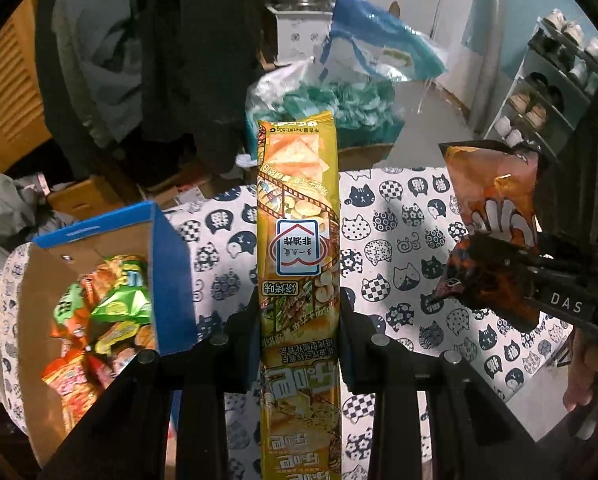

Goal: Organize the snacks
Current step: 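Carry the yellow stick pack and orange chip bag into the box with both tools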

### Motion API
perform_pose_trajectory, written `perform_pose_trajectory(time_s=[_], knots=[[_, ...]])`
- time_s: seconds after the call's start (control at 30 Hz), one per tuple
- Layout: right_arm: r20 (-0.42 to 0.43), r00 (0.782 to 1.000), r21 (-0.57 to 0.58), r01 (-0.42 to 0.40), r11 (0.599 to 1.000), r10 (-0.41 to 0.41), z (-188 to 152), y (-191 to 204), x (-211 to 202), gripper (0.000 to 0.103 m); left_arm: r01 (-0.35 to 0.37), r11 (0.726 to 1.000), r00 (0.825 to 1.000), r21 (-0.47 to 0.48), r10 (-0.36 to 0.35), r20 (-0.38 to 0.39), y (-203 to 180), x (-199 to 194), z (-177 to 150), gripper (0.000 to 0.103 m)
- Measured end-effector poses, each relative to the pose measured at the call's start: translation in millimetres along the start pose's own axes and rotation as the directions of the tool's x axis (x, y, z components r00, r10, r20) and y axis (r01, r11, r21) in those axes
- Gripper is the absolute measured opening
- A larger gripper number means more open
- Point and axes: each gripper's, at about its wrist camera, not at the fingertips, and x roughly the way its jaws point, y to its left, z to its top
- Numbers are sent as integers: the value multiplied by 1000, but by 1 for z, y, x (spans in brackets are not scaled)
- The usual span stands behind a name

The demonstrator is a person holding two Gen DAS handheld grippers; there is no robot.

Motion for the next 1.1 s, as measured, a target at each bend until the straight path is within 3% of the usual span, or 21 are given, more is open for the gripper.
perform_pose_trajectory(time_s=[0.43,0.6,0.93,1.1], knots=[[21,992,-106,-119,987,122,6,72,-24,53,-27,998,998,-61,31,58,51,-46,-22,32],[6,986,-149,-161,976,164,11,105,-21,53,-78,992,994,-101,85,67,86,-52,-32,32],[-62,968,-222,-251,942,244,15,178,-2,53,-154,954,986,-256,164,17,179,-38,-64,32],[-98,960,-266,-280,922,263,11,212,5,53,-171,937,984,-306,175,-15,208,-26,-78,32]])
